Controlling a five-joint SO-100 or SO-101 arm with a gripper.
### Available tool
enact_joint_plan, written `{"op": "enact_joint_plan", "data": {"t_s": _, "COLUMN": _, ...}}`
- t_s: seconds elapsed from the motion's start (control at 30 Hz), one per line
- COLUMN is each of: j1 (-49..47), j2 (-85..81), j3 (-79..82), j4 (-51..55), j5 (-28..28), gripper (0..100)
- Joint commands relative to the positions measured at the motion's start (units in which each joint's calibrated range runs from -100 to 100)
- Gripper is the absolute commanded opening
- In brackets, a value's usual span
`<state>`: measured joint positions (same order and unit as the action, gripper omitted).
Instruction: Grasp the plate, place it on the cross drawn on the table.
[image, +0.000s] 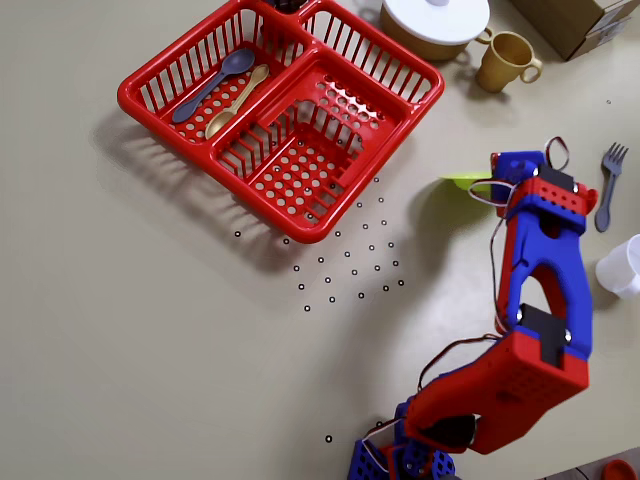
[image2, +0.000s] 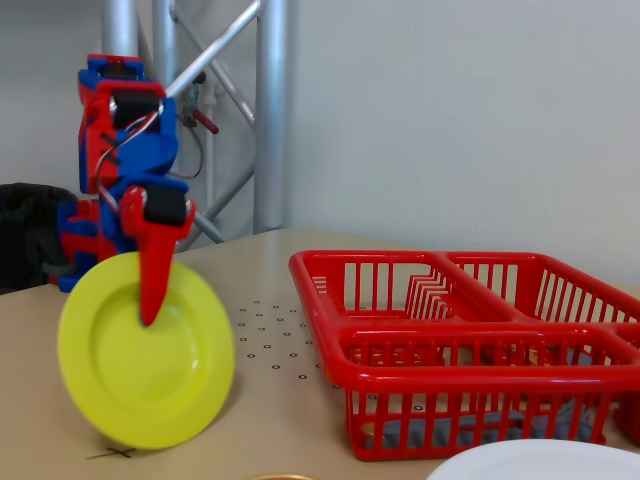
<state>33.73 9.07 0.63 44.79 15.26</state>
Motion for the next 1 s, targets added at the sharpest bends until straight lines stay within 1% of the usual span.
{"op": "enact_joint_plan", "data": {"t_s": 0.0, "j1": 1.4, "j2": -0.9, "j3": -1.9, "j4": -1.6, "j5": 1.2, "gripper": 1}}
{"op": "enact_joint_plan", "data": {"t_s": 0.23, "j1": 3.5, "j2": 2.1, "j3": 0.5, "j4": -5.6, "j5": 3.4, "gripper": 4}}
{"op": "enact_joint_plan", "data": {"t_s": 0.33, "j1": 4.2, "j2": 2.4, "j3": 2.4, "j4": -7.9, "j5": 1.3, "gripper": 8}}
{"op": "enact_joint_plan", "data": {"t_s": 0.37, "j1": 4.2, "j2": 2.7, "j3": 2.5, "j4": -7.9, "j5": 1.2, "gripper": 9}}
{"op": "enact_joint_plan", "data": {"t_s": 0.53, "j1": 4.7, "j2": 2.1, "j3": 5.9, "j4": -9.8, "j5": 0.4, "gripper": 17}}
{"op": "enact_joint_plan", "data": {"t_s": 0.7, "j1": 4.7, "j2": -0.7, "j3": 10.3, "j4": -10.5, "j5": 1.3, "gripper": 25}}
{"op": "enact_joint_plan", "data": {"t_s": 0.97, "j1": 3.6, "j2": -7.8, "j3": 17.2, "j4": -10.5, "j5": 2.0, "gripper": 31}}
